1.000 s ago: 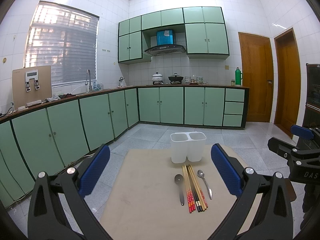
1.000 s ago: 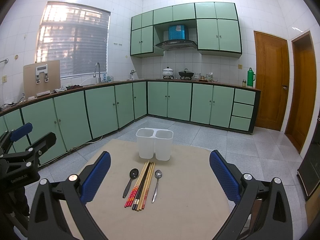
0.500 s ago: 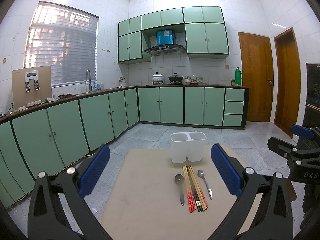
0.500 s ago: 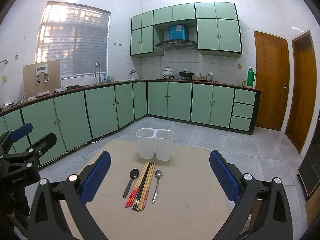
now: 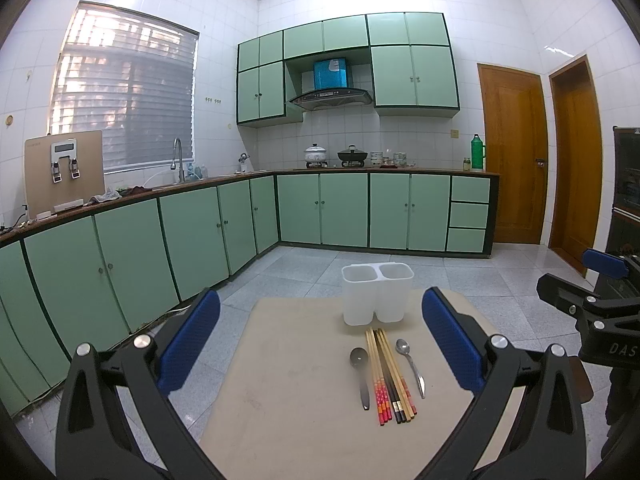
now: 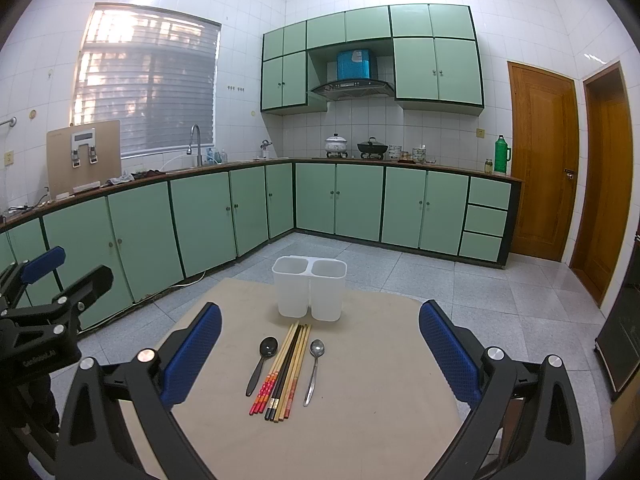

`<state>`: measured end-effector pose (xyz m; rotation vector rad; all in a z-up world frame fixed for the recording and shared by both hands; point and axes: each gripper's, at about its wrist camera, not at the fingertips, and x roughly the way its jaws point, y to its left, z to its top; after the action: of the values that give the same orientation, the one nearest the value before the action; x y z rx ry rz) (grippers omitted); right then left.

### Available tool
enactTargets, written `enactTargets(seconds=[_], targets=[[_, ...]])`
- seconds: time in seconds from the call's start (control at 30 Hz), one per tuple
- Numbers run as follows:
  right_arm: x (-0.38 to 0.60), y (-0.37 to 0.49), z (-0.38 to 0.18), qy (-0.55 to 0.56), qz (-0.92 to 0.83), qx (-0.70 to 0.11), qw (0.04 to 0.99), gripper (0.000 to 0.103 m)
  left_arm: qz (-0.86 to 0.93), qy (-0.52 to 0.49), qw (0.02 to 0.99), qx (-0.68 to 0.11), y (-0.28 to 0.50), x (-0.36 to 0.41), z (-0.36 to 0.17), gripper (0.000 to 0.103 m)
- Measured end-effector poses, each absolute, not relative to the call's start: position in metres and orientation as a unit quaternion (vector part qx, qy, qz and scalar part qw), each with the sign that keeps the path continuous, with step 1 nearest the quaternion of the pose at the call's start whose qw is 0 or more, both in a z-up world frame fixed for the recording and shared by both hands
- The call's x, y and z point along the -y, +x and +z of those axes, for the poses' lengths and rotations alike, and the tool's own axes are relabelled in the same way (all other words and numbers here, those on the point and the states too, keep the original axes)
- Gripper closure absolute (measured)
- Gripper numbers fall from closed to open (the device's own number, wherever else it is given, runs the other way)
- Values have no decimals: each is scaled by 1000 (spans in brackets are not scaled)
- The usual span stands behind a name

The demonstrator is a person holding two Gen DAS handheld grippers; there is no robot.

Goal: Organize utensils

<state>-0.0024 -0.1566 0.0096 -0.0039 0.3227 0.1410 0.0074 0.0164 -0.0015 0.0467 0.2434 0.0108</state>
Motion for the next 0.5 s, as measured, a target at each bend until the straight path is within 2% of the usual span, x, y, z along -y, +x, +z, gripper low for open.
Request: enactTargets(seconds=[0.5], targets=[[161, 8, 10, -3, 68, -166, 984, 6, 10, 22, 991, -130, 20, -32, -11, 5]])
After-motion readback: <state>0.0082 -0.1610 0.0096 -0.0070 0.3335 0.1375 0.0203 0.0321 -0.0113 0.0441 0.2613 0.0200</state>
